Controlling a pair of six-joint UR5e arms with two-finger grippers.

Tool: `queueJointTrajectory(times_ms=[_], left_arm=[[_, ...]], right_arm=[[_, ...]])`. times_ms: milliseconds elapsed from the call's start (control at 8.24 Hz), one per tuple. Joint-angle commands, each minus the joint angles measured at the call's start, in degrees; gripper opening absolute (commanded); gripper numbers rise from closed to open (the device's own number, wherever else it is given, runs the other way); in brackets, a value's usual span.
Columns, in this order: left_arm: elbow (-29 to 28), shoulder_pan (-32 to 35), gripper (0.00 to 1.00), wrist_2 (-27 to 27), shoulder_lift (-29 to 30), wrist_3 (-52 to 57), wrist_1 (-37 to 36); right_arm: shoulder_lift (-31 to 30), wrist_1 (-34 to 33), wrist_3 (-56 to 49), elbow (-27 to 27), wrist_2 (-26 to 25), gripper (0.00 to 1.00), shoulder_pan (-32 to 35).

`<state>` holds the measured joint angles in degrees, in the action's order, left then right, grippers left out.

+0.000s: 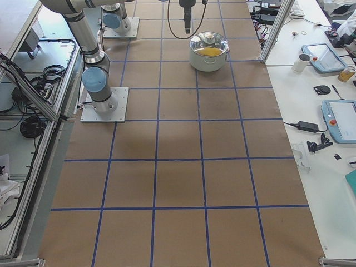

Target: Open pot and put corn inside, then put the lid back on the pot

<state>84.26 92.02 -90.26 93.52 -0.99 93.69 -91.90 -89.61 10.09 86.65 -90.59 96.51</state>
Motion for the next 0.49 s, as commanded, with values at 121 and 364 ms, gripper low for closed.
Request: queueJointTrajectory(times_ms=[121,364], left_arm=[[0.03,0.0,1.0,0.08,0.0,0.11,0.0],[0.03,0.0,1.0,0.08,0.0,0.11,0.0]], right_arm=[[-0.03,0.04,0.02,0.01,-0.03,1.0,0.08],[-0.03,0.04,0.02,0.01,-0.2,1.0,0.08]])
